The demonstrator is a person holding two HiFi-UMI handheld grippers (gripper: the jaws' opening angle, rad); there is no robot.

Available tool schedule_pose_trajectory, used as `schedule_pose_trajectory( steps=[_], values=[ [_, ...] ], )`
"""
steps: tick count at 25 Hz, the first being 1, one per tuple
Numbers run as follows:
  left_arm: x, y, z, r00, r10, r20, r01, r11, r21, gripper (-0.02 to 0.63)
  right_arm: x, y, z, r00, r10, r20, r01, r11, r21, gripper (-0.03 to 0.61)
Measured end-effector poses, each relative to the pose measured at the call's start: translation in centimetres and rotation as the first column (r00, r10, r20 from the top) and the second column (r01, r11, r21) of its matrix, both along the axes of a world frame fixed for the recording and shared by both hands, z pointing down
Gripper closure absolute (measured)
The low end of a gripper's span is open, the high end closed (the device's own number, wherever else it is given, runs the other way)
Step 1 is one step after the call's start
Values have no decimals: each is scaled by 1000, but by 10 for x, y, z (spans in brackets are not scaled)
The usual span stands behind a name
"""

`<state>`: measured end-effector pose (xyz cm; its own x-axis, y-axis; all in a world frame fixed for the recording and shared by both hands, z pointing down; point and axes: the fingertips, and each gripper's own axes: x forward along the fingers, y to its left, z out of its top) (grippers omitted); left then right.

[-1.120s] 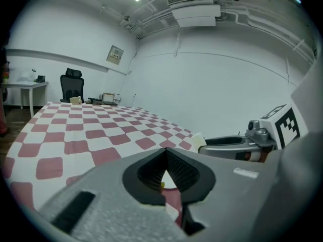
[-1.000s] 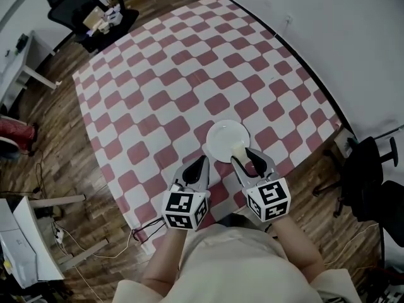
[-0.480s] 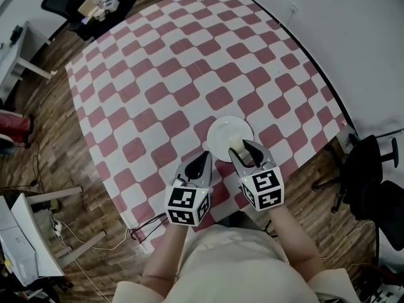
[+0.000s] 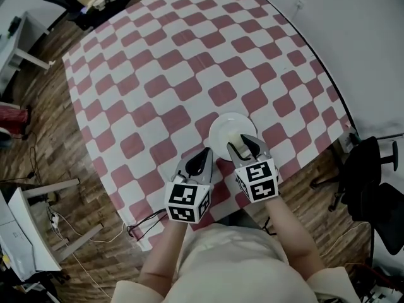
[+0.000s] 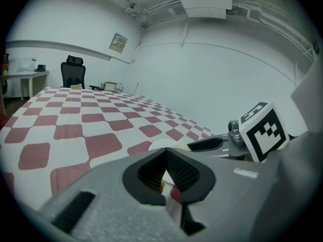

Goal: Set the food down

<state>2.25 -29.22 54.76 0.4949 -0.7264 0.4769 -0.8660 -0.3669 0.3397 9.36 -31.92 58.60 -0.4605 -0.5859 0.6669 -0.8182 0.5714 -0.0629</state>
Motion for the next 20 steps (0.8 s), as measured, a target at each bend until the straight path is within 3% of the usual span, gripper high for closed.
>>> schedule_pose_trajectory(
  steps=[9,20],
  values=[
    [-2,-4,8,1000,1,-3,-1,1000,-17,614,1,-3,18,999,2,-40,-3,999,-43,411],
    [-1,-3,6,1000,9,-8,-9,1000,-18,614,3,-7,16,998,17,-54,-17,1000,-10,408]
  ],
)
